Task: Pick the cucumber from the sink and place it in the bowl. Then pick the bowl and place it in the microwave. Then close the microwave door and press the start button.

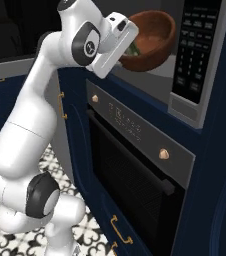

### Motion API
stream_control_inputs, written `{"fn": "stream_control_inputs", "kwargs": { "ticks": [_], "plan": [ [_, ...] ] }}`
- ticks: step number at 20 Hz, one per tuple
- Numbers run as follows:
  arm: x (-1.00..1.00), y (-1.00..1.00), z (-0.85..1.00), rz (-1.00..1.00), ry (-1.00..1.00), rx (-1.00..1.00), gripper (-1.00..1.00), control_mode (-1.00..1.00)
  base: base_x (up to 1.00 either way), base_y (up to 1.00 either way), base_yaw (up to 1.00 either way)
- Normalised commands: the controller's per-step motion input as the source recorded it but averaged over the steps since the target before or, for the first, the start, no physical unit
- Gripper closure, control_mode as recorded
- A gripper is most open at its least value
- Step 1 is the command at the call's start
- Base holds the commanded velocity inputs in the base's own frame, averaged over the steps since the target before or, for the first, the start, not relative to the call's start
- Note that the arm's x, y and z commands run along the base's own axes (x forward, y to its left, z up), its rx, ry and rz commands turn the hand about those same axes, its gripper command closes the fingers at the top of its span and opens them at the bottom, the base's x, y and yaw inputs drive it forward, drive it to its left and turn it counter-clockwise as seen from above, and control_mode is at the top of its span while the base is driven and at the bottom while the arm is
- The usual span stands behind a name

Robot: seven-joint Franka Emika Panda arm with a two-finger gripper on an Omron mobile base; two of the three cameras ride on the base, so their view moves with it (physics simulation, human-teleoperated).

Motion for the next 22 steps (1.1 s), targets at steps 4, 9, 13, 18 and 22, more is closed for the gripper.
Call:
{"fn": "stream_control_inputs", "kwargs": {
  "ticks": [4,9,13,18,22],
  "plan": [
    [0.61,-0.21,0.00,0.00,0.09,0.10,1.00,-1.00,0.00,0.00,0.00],
    [0.65,-0.07,0.00,0.00,0.02,0.00,1.00,-1.00,0.00,0.00,0.00],
    [0.54,-0.14,0.00,0.00,0.00,0.00,1.00,-1.00,0.00,0.00,0.00],
    [0.52,-0.37,0.00,0.00,0.00,0.00,1.00,-1.00,0.00,0.00,0.00],
    [0.27,-0.32,-0.19,0.00,0.00,0.00,1.00,-1.00,0.00,0.00,0.00]
  ]
}}
